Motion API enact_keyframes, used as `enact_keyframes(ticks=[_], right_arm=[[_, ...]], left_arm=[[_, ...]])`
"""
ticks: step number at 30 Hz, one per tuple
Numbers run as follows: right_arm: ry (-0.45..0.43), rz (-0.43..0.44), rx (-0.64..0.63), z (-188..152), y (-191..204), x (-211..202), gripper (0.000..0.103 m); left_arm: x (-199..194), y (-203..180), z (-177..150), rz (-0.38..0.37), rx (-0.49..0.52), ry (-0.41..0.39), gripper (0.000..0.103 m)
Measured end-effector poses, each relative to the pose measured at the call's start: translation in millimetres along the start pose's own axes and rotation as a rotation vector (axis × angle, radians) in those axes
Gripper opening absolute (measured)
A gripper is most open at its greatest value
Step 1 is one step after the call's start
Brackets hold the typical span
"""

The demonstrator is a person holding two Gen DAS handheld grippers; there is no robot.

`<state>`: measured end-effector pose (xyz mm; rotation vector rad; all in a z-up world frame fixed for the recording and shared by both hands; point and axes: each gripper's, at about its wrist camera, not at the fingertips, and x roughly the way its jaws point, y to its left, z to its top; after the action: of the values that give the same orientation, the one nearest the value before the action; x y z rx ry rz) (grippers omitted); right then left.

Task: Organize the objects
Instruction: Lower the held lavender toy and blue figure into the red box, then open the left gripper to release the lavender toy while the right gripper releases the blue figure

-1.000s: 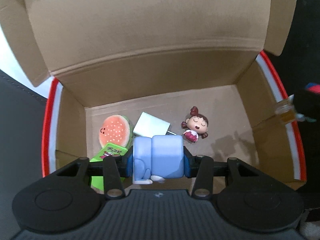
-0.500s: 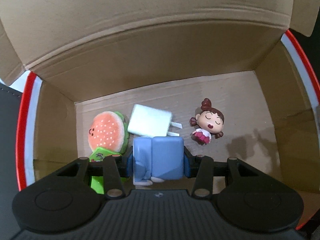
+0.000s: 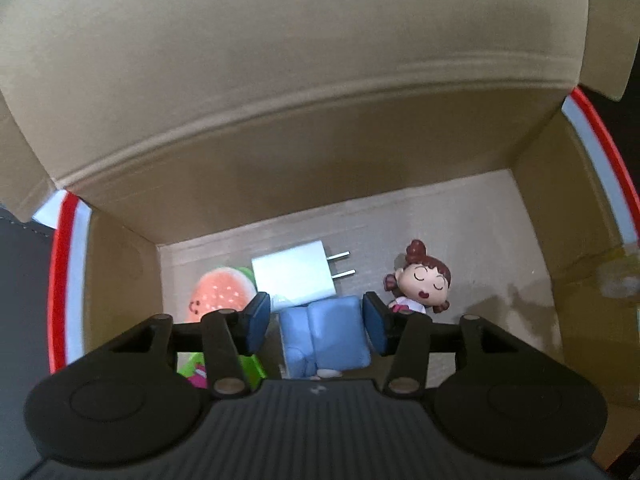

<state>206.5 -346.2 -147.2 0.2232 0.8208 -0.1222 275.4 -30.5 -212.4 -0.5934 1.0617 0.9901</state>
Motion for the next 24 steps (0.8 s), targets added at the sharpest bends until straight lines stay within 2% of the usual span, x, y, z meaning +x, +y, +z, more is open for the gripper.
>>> enact_keyframes(ticks=[8, 14, 24], right_arm=[[0.011, -0.007, -0.002, -5, 2, 24, 0.039], [0.028, 0.027, 0.001, -9, 5, 42, 0.039], [0.106, 0.039, 0.049, -18, 0, 73, 0.039]], left_arm=[[-28, 14, 0, -0.016, -0.029, -0.041, 0.054], [-44, 23, -4, -0.03, -0.05, -0.063, 0.059], [-83, 42, -13, -0.027, -0.101, -0.101, 0.067]])
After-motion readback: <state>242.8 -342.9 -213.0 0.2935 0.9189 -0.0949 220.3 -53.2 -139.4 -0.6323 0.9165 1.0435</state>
